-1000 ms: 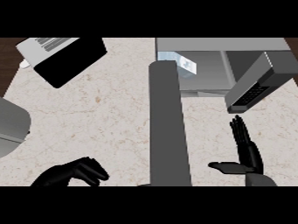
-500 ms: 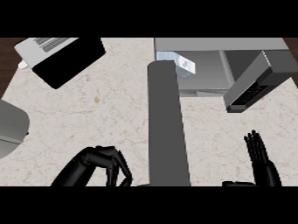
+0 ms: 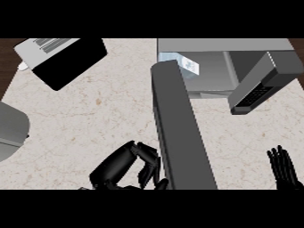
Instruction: Pick up the milk, place it into the microwave and close the microwave
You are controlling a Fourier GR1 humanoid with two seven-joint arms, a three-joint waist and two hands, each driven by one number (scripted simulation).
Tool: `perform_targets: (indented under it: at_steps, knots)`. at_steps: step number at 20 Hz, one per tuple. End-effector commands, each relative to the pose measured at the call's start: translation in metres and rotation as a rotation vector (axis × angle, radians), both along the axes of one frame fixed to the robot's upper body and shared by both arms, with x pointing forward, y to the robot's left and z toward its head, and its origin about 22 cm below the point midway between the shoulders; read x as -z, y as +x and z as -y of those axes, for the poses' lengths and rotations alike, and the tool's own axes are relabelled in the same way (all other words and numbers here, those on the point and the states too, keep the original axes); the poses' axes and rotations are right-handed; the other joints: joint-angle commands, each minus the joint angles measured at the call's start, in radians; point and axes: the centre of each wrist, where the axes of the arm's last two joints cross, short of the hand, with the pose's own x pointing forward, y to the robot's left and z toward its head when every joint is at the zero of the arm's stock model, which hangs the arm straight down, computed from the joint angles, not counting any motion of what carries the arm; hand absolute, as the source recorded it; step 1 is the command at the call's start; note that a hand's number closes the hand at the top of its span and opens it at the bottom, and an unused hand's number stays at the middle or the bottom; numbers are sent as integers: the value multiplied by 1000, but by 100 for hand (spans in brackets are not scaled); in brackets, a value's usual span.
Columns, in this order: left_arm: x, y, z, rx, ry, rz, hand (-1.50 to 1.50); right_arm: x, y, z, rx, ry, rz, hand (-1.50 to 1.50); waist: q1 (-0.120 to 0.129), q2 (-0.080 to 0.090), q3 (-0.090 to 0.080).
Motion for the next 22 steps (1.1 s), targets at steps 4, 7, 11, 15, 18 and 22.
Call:
perform_targets:
  at_steps: [4,7,11,15,18,22]
  knots:
    - [22,14,60,85,128,61,150,-15,-23,4,-91,55,117,-150,-12,4,0]
    - [22,1,84,104,157,46,150,-25,-36,15,-126,72,130,-150,-20,3,1]
    - [34,14,100,112,193,7,150,-40,-5,-6,-197,137,187,-150,-56,11,0]
    - [47,8,109,78,216,-35,150,-68,11,-11,-260,117,261,-150,-92,13,-2]
    - [44,12,114,7,181,-64,150,-73,2,-9,-277,135,243,-150,-112,15,-1]
    - [35,30,115,-71,85,-33,150,-91,18,-17,-323,139,283,-150,-150,26,-3]
